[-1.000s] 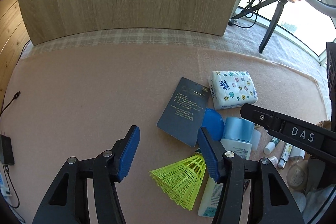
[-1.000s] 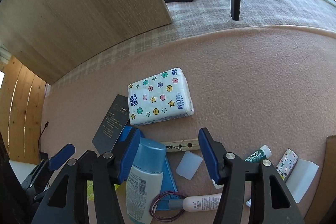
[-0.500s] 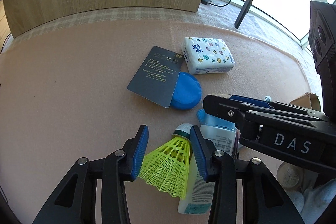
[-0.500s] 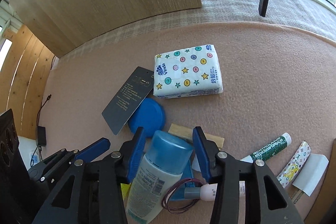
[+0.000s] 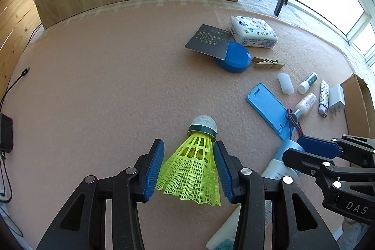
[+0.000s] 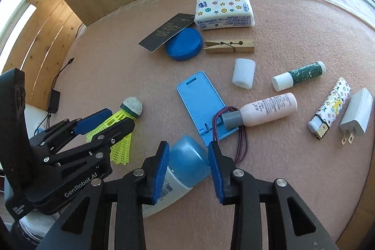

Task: Organize objects
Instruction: 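Lower the left gripper onto the white-and-blue lotion bottle and close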

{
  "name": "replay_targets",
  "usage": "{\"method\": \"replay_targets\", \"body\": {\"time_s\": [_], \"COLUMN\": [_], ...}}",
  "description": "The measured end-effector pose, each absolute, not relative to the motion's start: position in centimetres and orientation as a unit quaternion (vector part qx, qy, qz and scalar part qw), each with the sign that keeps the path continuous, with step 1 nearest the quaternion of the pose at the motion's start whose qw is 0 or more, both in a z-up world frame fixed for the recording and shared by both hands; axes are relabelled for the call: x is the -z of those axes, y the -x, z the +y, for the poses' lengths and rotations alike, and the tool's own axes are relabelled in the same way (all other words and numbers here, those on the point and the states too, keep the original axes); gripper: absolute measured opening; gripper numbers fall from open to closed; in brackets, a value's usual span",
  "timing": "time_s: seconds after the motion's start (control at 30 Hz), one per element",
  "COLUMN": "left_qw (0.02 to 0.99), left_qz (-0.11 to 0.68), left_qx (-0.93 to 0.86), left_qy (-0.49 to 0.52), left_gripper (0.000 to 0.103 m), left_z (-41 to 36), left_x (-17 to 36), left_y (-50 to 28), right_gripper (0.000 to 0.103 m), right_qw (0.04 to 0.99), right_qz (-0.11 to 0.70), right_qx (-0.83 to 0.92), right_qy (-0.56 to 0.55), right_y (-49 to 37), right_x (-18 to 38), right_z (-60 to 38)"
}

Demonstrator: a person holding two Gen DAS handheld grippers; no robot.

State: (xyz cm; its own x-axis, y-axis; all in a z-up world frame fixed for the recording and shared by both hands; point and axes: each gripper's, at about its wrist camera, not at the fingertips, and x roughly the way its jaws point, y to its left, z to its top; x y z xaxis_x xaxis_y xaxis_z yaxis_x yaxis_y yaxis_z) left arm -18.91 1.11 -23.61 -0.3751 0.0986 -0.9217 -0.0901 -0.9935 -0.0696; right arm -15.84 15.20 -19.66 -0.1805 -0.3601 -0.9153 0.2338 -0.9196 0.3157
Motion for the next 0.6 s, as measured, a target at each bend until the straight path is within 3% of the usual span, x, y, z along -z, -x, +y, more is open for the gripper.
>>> {"method": "replay_targets", "body": {"time_s": [0.13,0.2,0.33,0.4,0.6], "left_qw": [0.036,0.038,0.076,0.113,0.172], "left_qz": [0.019,0.017,0.024,0.026,0.032], "left_qx": [-0.836,-0.842,-0.853,-0.851,-0.827], "left_qy": [0.547,0.538,0.515,0.513,0.535], "left_gripper": [0.048,0.050,0.062,0.066,0.066], "left_z": [-0.1,-0.6,0.0,1.1,4.3], "left_x": [23.0,22.4,20.5,20.1,21.0], "left_y": [18.0,17.5,15.7,15.1,14.6], "right_gripper": [0.031,0.033,0.047,0.048,0.048], "right_qw": [0.177,0.165,0.151,0.147,0.148], "right_qz": [0.001,-0.026,-0.102,-0.126,-0.153], "right_qx": [0.784,0.790,0.794,0.793,0.781], "right_qy": [-0.595,-0.591,-0.579,-0.577,-0.588], "right_y": [13.7,13.1,11.8,11.1,8.9], "right_x": [18.7,18.1,17.3,17.3,18.1], "right_z": [16.0,17.8,20.9,21.6,21.6]}}
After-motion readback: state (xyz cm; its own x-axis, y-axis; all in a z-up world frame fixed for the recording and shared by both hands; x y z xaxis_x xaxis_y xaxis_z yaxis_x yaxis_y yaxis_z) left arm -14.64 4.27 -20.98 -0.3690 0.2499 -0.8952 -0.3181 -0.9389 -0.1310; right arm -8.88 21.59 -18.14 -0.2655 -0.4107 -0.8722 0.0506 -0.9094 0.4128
